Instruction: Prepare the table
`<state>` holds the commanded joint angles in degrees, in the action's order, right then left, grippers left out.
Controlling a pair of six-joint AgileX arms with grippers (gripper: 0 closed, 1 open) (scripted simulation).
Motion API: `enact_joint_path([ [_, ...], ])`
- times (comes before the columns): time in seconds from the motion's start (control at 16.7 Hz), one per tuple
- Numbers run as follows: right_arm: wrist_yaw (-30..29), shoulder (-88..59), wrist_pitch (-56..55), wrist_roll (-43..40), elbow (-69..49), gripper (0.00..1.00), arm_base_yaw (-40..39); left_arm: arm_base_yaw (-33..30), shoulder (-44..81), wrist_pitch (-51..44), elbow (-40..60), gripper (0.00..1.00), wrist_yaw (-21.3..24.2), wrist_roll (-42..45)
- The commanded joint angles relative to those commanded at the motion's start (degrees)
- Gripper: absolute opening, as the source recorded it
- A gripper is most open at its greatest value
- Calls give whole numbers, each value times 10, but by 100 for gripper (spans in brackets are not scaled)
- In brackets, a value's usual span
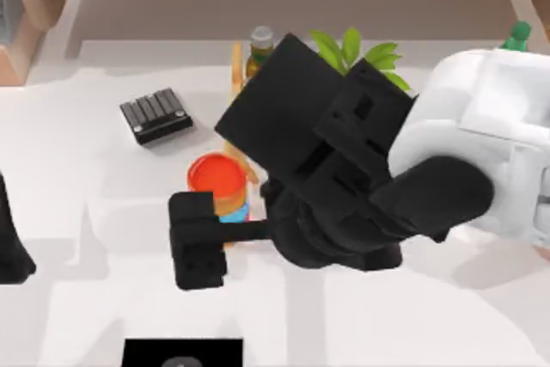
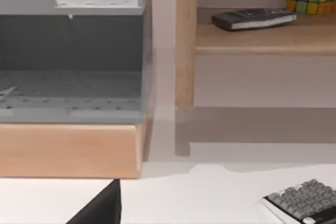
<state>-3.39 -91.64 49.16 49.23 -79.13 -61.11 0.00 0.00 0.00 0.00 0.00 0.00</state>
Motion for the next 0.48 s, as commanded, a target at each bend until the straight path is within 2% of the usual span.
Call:
enact_joint_path([
  [0.48,29,302,-155,-168,252,100,178,0,0,0,0,100,0,0],
])
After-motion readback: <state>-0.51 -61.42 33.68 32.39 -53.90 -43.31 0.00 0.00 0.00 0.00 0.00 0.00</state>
